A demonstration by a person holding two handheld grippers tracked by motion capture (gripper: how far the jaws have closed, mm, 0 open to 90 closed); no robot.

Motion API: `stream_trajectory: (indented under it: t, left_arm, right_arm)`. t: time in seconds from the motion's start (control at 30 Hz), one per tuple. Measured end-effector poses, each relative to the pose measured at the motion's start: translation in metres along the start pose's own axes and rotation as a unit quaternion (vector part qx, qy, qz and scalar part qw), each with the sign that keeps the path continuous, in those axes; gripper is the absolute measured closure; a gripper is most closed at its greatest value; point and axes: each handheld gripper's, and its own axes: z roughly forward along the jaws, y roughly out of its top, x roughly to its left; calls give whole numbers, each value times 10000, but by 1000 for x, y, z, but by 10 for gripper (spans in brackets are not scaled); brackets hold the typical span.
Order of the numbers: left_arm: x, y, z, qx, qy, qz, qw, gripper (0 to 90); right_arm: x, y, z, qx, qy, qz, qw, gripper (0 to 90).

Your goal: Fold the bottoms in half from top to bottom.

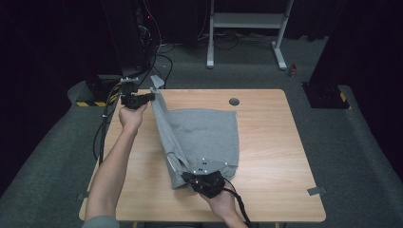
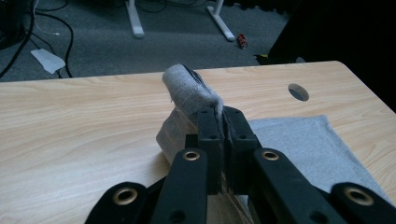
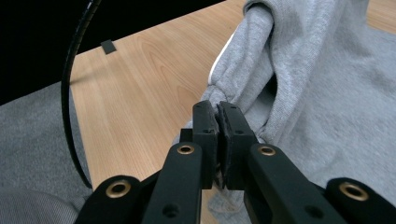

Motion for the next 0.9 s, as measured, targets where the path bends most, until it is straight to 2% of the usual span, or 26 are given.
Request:
stream_trajectory:
  t: [0.23,0.4,0.7,0.9]
  left_arm:
    - [-15,3,15,-95,-95,-113,9998,868]
    - [-25,7,19,-95,-125,105,9998,868]
    - [-37,15,22,-157,-256,217,9993,869]
    - [-54,23,31,-208,-426,332,9983,869]
  right_arm:
    - [-4,-5,-5,-29,-110,41,9999,863]
    - [-6,-10,-8,-15,-182,111,9998,863]
    - [-9,-15,-15,-75,-275,179,9994,863]
    - [-11,-18,-23,-117,-383,259,9989,863]
